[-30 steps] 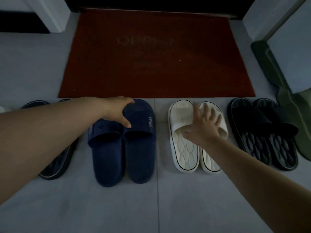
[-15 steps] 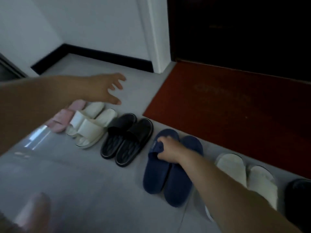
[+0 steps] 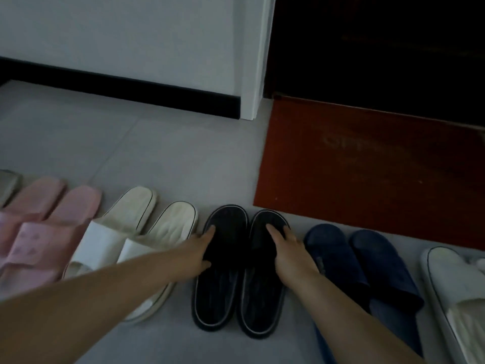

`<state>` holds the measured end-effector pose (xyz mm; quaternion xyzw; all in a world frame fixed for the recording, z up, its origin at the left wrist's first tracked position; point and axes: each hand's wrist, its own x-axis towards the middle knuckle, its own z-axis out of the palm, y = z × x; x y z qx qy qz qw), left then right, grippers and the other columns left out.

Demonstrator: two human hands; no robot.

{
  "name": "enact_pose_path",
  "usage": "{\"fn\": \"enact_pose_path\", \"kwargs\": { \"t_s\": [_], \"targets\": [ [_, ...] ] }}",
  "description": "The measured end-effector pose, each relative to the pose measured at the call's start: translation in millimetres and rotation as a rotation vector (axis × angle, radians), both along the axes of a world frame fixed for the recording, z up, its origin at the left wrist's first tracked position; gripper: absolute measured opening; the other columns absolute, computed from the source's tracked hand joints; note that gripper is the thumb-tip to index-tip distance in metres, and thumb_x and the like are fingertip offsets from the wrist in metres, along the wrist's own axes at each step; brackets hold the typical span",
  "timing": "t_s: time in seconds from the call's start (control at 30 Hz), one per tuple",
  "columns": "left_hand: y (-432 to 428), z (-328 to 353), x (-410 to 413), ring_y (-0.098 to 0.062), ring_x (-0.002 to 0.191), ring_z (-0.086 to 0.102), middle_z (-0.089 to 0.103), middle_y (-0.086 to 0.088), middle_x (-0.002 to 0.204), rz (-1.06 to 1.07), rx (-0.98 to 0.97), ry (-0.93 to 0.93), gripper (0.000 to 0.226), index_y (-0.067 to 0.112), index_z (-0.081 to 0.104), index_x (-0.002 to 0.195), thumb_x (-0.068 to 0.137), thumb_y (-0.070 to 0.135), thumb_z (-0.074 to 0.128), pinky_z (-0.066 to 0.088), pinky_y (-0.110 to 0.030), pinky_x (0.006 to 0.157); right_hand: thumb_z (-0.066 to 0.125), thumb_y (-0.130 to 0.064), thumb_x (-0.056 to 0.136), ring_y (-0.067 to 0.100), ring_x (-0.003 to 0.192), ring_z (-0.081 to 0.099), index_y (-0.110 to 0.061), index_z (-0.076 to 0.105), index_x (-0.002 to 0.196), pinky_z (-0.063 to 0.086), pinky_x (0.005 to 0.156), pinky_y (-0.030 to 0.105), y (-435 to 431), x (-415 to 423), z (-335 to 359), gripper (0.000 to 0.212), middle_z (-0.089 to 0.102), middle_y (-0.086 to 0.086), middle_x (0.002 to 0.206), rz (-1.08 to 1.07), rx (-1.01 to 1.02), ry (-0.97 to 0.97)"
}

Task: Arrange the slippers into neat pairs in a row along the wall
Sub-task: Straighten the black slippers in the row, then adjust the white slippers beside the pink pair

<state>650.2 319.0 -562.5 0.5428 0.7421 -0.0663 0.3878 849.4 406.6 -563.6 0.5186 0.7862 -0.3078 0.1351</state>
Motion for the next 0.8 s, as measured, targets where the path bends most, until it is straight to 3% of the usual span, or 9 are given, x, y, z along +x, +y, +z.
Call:
{"fn": "enact_pose_path", "kwargs": {
  "t_s": [0.23, 0.37, 0.43, 0.53, 0.57, 0.67, 0.8],
  "targets": [
    [-7, -9, -2, -0.034, 0.136, 0.034, 0.019, -0.017, 0.153, -0.066, 0.047, -0.148, 0.084, 0.019, -0.008, 0.149, 0.091, 0.025, 0.051, 0.033, -0.038, 0.113, 0.033, -0.001, 0.092, 0.032, 0.142, 0.022, -0.042, 0.007, 0.146, 0.028, 0.111, 0.044, -14, -2, 2, 0.073, -0.003, 0.001, 0.160, -0.117, -0.021, -0.140],
    [-21, 10, -27, -0.030, 0.140, 0.027, 0.017, -0.010, 0.156, -0.118, 0.104, -0.250, 0.079, 0.018, 0.001, 0.150, 0.090, 0.024, 0.053, 0.027, -0.037, 0.115, 0.046, -0.011, 0.089, 0.034, 0.145, 0.007, -0.026, -0.003, 0.148, 0.017, 0.116, 0.046, -28, -44, 14, 0.078, -0.003, 0.008, 0.159, -0.124, 0.067, -0.313],
    [-29, 19, -61, -0.024, 0.141, 0.025, 0.023, -0.006, 0.155, -0.164, 0.261, -0.111, 0.071, 0.019, 0.017, 0.148, 0.089, 0.026, 0.055, 0.023, -0.030, 0.116, 0.050, -0.014, 0.087, 0.030, 0.145, 0.003, -0.024, 0.001, 0.148, 0.009, 0.118, 0.043, -44, -71, 26, 0.080, 0.000, 0.005, 0.158, -0.080, 0.135, -0.239],
    [-40, 23, -134, -0.023, 0.133, 0.042, 0.048, -0.007, 0.142, -0.167, 0.527, 0.332, 0.061, 0.024, 0.053, 0.130, 0.075, 0.048, 0.067, 0.034, -0.023, 0.109, 0.052, -0.016, 0.087, 0.019, 0.144, 0.006, -0.031, 0.011, 0.147, 0.009, 0.119, 0.036, -79, -117, 43, 0.074, 0.009, -0.007, 0.155, 0.018, 0.090, 0.010],
    [-43, 24, -157, -0.024, 0.133, 0.041, 0.047, -0.006, 0.142, -0.159, 0.430, 0.358, 0.056, 0.026, 0.055, 0.128, 0.077, 0.049, 0.064, 0.032, -0.026, 0.110, 0.052, -0.017, 0.088, 0.015, 0.143, 0.009, -0.034, 0.014, 0.145, 0.011, 0.119, 0.034, -87, -131, 46, 0.071, 0.014, -0.010, 0.154, 0.053, 0.050, 0.063],
    [-52, 21, -196, -0.024, 0.129, 0.041, 0.048, 0.001, 0.138, -0.209, 0.090, 0.146, 0.053, 0.032, 0.044, 0.134, 0.085, 0.049, 0.055, 0.023, -0.034, 0.113, 0.056, -0.027, 0.089, 0.013, 0.138, 0.020, -0.037, 0.023, 0.143, 0.017, 0.114, 0.028, -100, -162, 42, 0.065, 0.029, -0.012, 0.148, 0.139, -0.125, 0.111],
    [-59, 14, -206, -0.019, 0.118, 0.050, 0.063, 0.005, 0.120, -0.270, 0.083, 0.094, 0.045, 0.029, 0.054, 0.124, 0.082, 0.042, 0.063, 0.027, -0.028, 0.105, 0.055, -0.034, 0.090, 0.018, 0.132, 0.038, -0.026, 0.034, 0.141, 0.030, 0.109, 0.031, -108, -201, 27, 0.056, 0.043, -0.004, 0.144, 0.222, -0.172, 0.116]
  ]
}}
